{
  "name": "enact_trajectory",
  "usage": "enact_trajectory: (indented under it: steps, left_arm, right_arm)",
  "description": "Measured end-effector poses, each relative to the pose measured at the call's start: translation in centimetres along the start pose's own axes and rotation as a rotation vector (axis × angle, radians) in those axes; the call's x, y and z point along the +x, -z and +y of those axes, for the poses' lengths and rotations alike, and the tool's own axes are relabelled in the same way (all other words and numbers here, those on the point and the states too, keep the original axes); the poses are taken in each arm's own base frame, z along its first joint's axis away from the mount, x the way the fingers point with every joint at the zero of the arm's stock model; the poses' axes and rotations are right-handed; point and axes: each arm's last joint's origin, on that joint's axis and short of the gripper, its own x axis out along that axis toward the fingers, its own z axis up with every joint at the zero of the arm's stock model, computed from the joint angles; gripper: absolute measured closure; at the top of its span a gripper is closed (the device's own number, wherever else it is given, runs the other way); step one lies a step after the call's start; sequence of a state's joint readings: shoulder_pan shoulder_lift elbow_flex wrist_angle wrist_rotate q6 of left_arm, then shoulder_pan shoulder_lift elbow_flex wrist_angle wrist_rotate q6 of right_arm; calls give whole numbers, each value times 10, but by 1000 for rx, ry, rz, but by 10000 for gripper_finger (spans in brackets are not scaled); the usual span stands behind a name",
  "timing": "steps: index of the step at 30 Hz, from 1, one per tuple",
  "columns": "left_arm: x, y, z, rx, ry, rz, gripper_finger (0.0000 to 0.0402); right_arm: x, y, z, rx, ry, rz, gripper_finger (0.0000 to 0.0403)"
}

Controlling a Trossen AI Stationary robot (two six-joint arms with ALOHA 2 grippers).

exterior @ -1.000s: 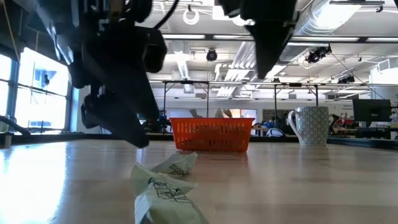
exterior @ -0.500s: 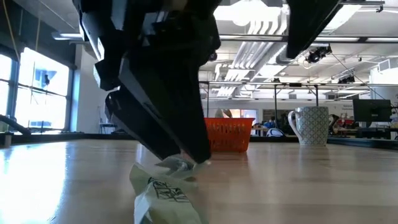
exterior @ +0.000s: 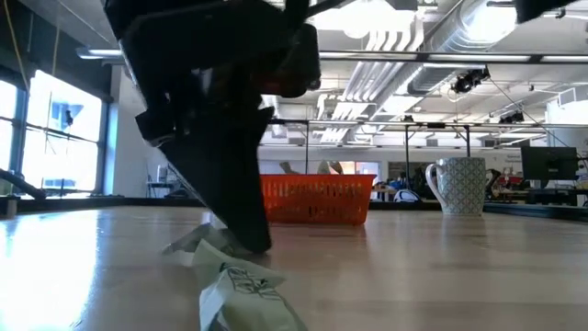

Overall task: Pick and place Stevia / Truvia into bins
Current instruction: Put the stevia packet into the orange bin

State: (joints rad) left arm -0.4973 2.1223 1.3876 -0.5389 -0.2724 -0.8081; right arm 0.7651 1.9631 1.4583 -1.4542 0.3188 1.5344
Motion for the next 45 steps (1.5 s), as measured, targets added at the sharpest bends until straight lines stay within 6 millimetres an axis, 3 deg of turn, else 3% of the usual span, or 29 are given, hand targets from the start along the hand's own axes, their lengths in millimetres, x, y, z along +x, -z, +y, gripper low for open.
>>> enact_trajectory:
  steps: [4,7,10,16,21,23,26,30,37,41,45]
  left_arm:
    - [-9,4,8,125,-32,89,377]
    - [-26,3,26,191,-86,179,372]
    - [-43,-6,56,233,-135,288,364]
    - [-89,-63,129,174,-145,142,377]
    - [-96,-117,197,-16,13,-83,377]
    - [-94,-125,218,-51,54,-100,377]
    - [-82,-137,235,-79,174,-138,377]
    - [-71,-144,241,-116,256,-161,354]
    - [-63,-140,234,-108,182,-125,239]
    - [-82,-126,225,-91,176,-42,186]
    - [-117,-103,194,20,160,27,164]
  right_arm:
    - [-1,14,1,49,-11,19,78]
    - [-1,17,1,74,-10,21,86]
    - [-1,15,1,89,-10,3,95]
    - [2,5,1,112,-6,-26,117]
    - [4,0,3,129,-30,-22,139]
    - [4,0,5,130,-45,-20,146]
    - [3,0,7,132,-66,-9,155]
    - [3,0,9,139,-91,-2,159]
    - [4,-7,16,135,-157,-6,158]
    - [4,-15,26,104,-260,-17,159]
    - [-1,-27,45,-21,-465,-85,158]
